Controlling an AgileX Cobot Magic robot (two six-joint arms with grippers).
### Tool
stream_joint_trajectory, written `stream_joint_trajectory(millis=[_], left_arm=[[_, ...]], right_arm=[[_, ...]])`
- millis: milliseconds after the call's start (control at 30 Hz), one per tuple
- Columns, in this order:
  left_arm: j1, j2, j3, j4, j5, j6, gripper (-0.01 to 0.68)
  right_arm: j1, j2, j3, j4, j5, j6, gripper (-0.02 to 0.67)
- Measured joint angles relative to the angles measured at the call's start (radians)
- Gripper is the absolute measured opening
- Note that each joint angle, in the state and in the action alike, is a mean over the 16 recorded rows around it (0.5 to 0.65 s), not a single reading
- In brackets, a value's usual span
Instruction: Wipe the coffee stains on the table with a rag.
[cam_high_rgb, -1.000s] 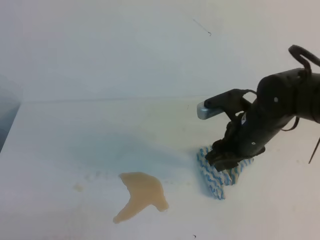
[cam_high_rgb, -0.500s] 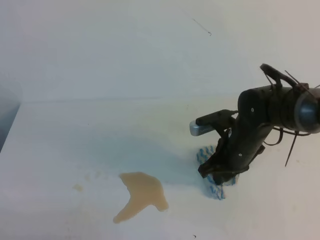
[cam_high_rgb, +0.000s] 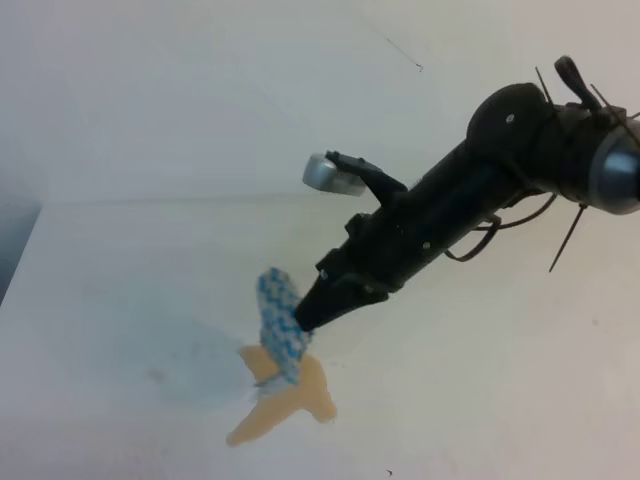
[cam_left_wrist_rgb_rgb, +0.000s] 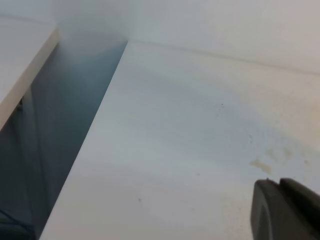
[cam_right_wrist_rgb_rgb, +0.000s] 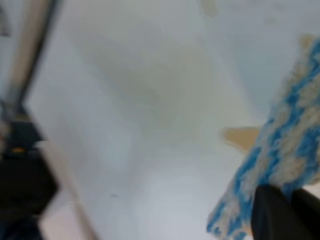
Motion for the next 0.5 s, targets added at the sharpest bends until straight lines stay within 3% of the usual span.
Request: stream_joint_trajectory(millis=[233, 500], left_arm=[[0.000, 0.002, -0.008, 0.000, 0.001, -0.001, -0.001], [0.000, 0.000, -0.008, 0.000, 0.002, -0.002, -0.001]], right_arm=[[0.024, 0.007, -0.054, 0.288, 0.127, -0.158, 0.013], [0.103, 0.052, -0.060, 0.340, 0.157, -0.191, 0.013]])
